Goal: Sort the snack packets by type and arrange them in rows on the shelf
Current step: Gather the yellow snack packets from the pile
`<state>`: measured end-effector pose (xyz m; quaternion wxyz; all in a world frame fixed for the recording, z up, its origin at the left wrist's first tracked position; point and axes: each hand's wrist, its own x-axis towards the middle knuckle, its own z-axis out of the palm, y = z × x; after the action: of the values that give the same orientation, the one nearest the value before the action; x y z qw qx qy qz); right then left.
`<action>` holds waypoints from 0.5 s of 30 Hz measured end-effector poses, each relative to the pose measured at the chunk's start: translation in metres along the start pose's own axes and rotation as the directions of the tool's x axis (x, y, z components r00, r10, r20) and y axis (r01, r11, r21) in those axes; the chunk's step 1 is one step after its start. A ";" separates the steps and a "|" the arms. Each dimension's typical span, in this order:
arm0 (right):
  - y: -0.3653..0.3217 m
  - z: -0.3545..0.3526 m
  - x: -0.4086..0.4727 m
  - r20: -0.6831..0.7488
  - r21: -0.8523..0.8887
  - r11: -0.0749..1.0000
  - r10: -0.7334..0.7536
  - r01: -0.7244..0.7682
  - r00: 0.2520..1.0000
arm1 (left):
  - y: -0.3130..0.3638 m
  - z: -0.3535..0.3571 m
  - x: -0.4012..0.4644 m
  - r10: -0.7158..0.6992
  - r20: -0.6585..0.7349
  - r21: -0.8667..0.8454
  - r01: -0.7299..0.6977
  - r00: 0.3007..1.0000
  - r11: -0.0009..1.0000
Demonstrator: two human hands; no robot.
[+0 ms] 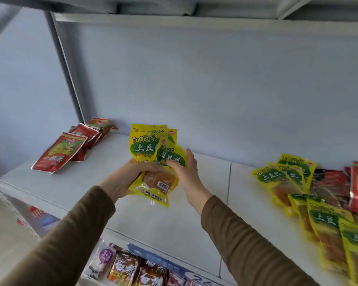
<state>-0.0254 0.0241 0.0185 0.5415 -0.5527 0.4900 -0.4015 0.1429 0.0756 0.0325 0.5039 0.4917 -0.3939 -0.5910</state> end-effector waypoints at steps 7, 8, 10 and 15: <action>-0.001 0.172 0.046 0.227 0.324 0.927 0.120 -0.191 0.966 | 0.045 -0.169 0.007 -0.161 -0.110 0.070 0.170 0.981 0.983; -0.002 0.197 0.050 0.214 0.361 0.912 0.123 -0.195 0.969 | 0.050 -0.190 0.009 -0.184 -0.112 0.054 0.190 0.977 0.980; -0.007 0.243 0.062 0.181 0.417 0.887 0.132 -0.198 0.975 | 0.058 -0.228 0.018 -0.183 -0.134 0.090 0.196 0.974 0.976; -0.005 0.325 0.091 0.033 0.457 0.879 0.134 -0.134 0.990 | 0.074 -0.301 0.046 0.083 -0.357 0.360 0.055 0.930 0.931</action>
<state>0.3093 0.0018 -0.0137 0.6831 -0.3744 0.4183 -0.4672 0.4520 0.0259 0.0327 0.4730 0.6748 -0.3991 -0.4020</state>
